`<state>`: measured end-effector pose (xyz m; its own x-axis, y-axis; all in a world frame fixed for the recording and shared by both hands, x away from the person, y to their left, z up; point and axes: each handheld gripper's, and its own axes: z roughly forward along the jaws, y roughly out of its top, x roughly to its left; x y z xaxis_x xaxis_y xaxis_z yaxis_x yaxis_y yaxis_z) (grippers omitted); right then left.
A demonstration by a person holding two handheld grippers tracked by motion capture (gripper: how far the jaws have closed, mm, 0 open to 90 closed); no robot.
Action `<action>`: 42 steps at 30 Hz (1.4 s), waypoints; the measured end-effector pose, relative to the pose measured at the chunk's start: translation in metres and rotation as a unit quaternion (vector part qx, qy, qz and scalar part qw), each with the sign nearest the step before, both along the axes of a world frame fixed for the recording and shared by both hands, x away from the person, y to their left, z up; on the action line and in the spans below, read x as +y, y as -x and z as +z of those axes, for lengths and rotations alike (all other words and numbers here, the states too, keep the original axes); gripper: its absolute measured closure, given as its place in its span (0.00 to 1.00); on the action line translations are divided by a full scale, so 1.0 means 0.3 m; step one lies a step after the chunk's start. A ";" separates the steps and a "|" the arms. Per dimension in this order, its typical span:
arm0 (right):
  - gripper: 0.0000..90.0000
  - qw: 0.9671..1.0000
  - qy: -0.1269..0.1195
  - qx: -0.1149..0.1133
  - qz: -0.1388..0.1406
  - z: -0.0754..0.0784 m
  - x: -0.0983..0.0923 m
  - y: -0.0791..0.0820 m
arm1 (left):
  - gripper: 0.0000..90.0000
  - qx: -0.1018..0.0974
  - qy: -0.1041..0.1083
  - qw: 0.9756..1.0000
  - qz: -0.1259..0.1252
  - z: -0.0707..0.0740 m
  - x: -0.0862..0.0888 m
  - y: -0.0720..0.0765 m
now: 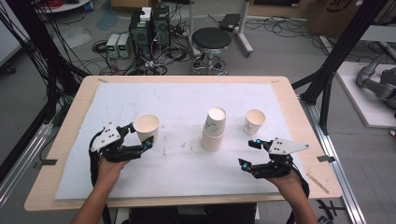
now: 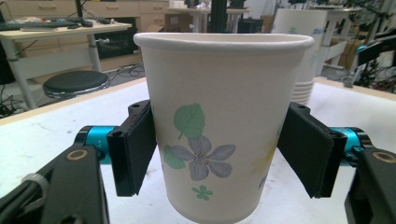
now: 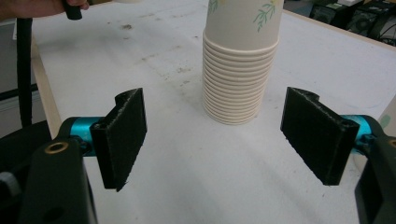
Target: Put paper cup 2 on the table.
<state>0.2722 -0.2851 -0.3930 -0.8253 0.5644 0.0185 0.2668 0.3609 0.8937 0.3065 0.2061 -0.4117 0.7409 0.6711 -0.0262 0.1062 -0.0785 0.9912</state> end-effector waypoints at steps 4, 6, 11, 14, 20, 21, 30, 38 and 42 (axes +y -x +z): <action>0.26 1.000 -0.001 -0.004 0.001 0.007 0.003 0.000 | 0.33 0.001 -0.008 1.000 0.010 0.002 0.004 -0.042; 0.26 1.000 -0.001 -0.005 0.002 0.007 0.005 -0.001 | 0.33 0.004 -0.015 1.000 0.016 -0.002 0.004 -0.069; 0.26 1.000 0.003 -0.002 0.006 0.004 0.013 -0.003 | 0.33 0.025 -0.022 0.999 0.033 -0.036 0.005 -0.120; 0.26 1.000 0.005 -0.003 0.006 0.001 0.014 -0.006 | 0.33 0.039 -0.029 0.998 0.044 -0.055 0.003 -0.142; 0.26 1.000 0.005 -0.001 0.007 -0.002 0.013 -0.005 | 0.33 0.078 -0.059 0.993 0.073 -0.091 -0.009 -0.173; 0.26 1.000 0.005 -0.001 0.007 -0.002 0.013 -0.005 | 0.34 0.085 -0.064 0.991 0.077 -0.096 -0.011 -0.177; 0.26 1.000 0.006 -0.002 0.005 -0.002 0.011 -0.004 | 0.34 0.129 -0.094 0.982 0.098 -0.126 -0.017 -0.192; 0.26 1.000 0.007 -0.002 0.006 -0.002 0.010 -0.002 | 0.35 0.143 -0.121 0.977 0.104 -0.119 -0.008 -0.164; 0.26 1.000 0.007 -0.001 0.005 0.000 0.009 -0.001 | 0.35 0.143 -0.120 0.976 0.108 -0.129 -0.001 -0.150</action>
